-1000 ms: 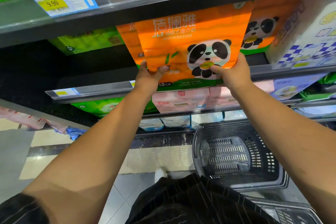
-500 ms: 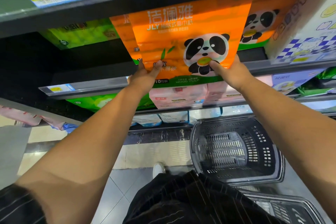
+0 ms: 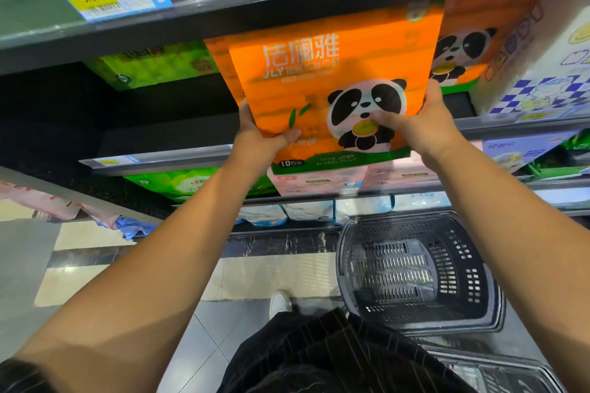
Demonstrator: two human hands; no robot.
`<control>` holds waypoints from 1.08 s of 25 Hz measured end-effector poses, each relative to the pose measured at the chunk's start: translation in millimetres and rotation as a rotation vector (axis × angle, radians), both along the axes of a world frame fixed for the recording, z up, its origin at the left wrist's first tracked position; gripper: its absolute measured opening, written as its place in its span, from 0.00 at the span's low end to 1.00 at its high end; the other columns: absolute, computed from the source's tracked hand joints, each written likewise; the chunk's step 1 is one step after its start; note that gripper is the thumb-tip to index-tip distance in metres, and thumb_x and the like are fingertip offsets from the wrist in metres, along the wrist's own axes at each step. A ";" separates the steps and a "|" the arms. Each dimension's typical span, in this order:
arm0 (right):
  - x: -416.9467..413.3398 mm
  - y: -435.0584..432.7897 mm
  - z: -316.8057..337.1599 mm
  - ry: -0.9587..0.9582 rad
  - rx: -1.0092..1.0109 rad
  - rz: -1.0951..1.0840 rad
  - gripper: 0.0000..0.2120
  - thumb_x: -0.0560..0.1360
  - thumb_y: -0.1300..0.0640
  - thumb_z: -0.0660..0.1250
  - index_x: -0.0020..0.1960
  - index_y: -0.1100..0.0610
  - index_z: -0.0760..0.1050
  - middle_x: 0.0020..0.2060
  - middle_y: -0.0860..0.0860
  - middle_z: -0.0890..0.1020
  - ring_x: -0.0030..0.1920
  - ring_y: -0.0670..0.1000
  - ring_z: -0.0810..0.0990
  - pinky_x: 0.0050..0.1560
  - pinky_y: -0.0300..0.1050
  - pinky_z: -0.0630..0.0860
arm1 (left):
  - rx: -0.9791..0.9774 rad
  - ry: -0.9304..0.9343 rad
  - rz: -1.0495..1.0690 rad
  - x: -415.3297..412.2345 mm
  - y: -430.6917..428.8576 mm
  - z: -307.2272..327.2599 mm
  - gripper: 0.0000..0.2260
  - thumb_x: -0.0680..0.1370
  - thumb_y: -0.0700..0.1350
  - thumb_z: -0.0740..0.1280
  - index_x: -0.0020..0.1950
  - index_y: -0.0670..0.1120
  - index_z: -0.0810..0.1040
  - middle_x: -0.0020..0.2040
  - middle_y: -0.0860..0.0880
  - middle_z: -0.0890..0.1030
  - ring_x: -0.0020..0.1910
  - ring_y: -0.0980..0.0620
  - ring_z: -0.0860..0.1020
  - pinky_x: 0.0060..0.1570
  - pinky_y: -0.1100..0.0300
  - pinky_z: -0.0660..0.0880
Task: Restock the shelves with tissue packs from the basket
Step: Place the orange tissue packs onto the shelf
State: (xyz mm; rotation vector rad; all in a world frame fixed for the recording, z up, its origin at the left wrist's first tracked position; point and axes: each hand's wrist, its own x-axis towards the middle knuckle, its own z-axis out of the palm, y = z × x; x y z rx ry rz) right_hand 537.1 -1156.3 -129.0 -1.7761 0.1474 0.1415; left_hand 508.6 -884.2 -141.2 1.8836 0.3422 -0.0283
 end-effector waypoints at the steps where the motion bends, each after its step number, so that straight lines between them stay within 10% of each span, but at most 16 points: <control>1: -3.6 1.3 2.4 -0.002 -0.026 0.009 0.33 0.67 0.56 0.79 0.64 0.50 0.64 0.51 0.44 0.78 0.54 0.48 0.78 0.57 0.50 0.76 | 0.014 -0.003 0.005 -5.2 -0.1 -5.2 0.43 0.68 0.45 0.78 0.73 0.52 0.53 0.62 0.52 0.75 0.61 0.50 0.74 0.59 0.50 0.73; 13: -55.5 21.7 -9.9 -0.145 -0.112 -0.021 0.38 0.69 0.64 0.77 0.70 0.60 0.58 0.54 0.48 0.73 0.54 0.48 0.72 0.49 0.34 0.71 | 0.062 -0.102 0.095 -52.0 3.3 -17.3 0.39 0.67 0.39 0.78 0.69 0.53 0.59 0.52 0.58 0.76 0.50 0.62 0.76 0.49 0.69 0.73; 21: -65.7 20.2 -2.7 -0.253 -0.101 -0.065 0.34 0.68 0.62 0.77 0.62 0.46 0.58 0.51 0.36 0.74 0.49 0.30 0.74 0.47 0.23 0.70 | -0.142 -0.213 0.124 -62.2 2.3 -6.9 0.28 0.69 0.30 0.74 0.61 0.49 0.66 0.52 0.57 0.78 0.46 0.69 0.79 0.54 0.63 0.76; 24: -58.8 22.5 -0.9 -0.343 -0.207 -0.128 0.35 0.65 0.55 0.79 0.65 0.47 0.63 0.58 0.49 0.75 0.60 0.45 0.74 0.59 0.37 0.70 | -0.113 -0.207 0.156 -58.6 1.8 -0.2 0.29 0.69 0.37 0.77 0.66 0.43 0.68 0.56 0.52 0.79 0.53 0.56 0.79 0.58 0.58 0.72; 27: -45.0 24.0 -4.0 -0.305 -0.327 -0.172 0.36 0.66 0.59 0.78 0.69 0.60 0.66 0.61 0.56 0.66 0.59 0.52 0.68 0.56 0.28 0.60 | -0.075 -0.234 0.142 -50.0 2.0 6.8 0.33 0.65 0.46 0.79 0.65 0.49 0.67 0.57 0.50 0.78 0.59 0.49 0.77 0.62 0.53 0.72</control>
